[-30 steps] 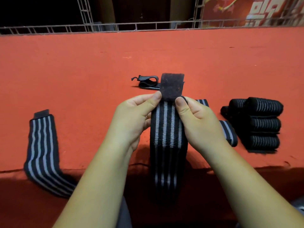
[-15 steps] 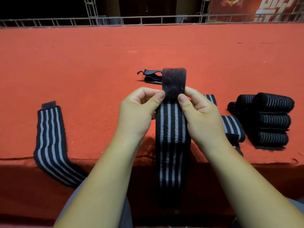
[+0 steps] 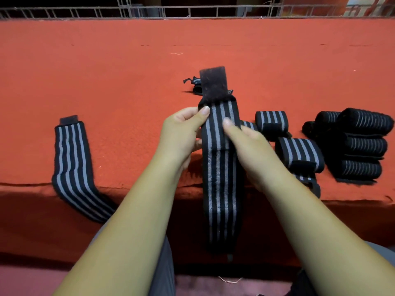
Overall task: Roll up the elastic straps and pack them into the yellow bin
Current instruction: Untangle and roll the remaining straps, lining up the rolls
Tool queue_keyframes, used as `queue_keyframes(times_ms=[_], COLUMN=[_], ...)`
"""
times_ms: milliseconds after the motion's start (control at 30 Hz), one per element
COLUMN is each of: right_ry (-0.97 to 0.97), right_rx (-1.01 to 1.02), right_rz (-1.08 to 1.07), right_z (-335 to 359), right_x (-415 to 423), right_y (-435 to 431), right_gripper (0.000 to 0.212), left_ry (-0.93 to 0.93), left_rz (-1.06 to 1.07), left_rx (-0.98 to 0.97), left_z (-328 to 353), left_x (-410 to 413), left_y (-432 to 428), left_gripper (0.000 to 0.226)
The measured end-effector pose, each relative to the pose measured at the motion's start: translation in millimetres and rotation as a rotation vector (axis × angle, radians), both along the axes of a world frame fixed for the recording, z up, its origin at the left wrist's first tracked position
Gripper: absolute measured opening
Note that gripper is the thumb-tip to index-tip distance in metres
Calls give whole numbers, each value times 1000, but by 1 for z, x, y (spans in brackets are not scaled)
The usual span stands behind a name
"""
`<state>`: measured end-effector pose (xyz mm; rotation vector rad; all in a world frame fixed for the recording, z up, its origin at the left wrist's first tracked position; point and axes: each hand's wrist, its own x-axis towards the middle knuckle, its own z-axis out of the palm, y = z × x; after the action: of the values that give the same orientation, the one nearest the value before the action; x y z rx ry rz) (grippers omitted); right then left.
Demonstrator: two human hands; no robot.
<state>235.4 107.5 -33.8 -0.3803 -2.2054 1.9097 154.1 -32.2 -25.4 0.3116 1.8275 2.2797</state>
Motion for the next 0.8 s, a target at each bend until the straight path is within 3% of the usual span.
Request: queue_keyframes(times_ms=[100, 200, 433, 633, 800], right_ry=[-64, -139, -190, -188, -180], right_rx=[-288, -420, -544, -554, -528], right_rz=[150, 253, 380, 337, 272], right_z=[-7, -10, -15, -16, -18], right_x=[3, 8, 6, 2, -5], right_y=[-13, -17, -9, -7, -4], right_gripper=[32, 32, 20, 19, 31], left_ry=[-54, -33, 99, 80, 24], left_rz=[136, 272, 486, 472, 428], left_rx=[59, 59, -174, -229, -223], left_z=[-5, -13, -60, -60, -61], left_x=[-14, -31, -95, -92, -87], left_y=[0, -6, -29, -31, -31], left_gripper=[15, 17, 39, 33, 32])
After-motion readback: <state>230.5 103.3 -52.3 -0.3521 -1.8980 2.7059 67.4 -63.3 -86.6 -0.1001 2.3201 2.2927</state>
